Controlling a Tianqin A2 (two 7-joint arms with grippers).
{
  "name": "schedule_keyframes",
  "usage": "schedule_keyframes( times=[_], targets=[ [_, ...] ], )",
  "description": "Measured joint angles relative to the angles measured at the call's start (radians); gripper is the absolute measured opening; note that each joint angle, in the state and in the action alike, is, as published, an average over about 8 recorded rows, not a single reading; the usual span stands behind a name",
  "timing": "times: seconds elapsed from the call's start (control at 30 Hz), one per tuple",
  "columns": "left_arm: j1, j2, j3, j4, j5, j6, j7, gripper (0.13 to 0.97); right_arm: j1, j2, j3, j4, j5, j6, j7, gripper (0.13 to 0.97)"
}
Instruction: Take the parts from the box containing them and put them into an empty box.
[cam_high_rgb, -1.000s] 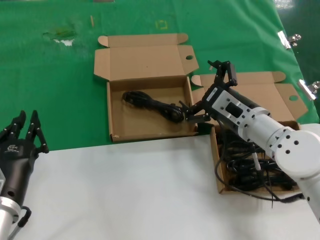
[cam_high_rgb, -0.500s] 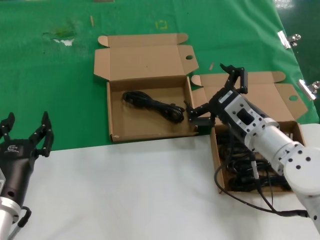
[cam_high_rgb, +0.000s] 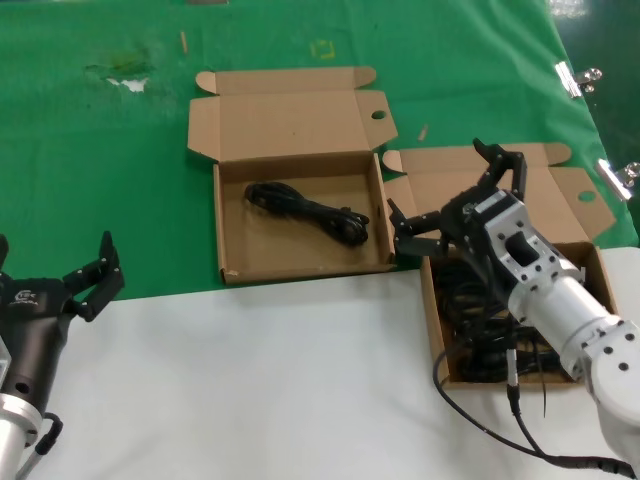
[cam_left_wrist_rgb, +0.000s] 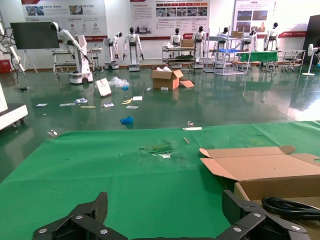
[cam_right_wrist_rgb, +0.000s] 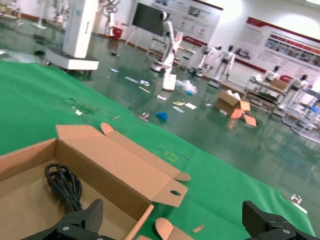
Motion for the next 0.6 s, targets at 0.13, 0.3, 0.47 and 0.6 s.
schedule_keyframes(
  times=[0.13,0.3,0.47,0.6],
  targets=[
    [0.0,0.0,0.0,0.0,0.0,0.0,0.0,0.753,-0.031,0.0,0.016,0.025,0.03,0.018,0.005,0.966],
    [0.0,0.0,0.0,0.0,0.0,0.0,0.0,0.85,-0.069,-0.001,0.036,0.056,0.068,0.04,0.01,0.966],
    [0.0,0.0,0.0,0.0,0.0,0.0,0.0,0.896,-0.108,-0.001,0.056,0.087,0.106,0.062,0.016,0.966],
    [0.0,0.0,0.0,0.0,0.0,0.0,0.0,0.941,-0.138,-0.001,0.072,0.112,0.137,0.08,0.02,0.966]
  ],
)
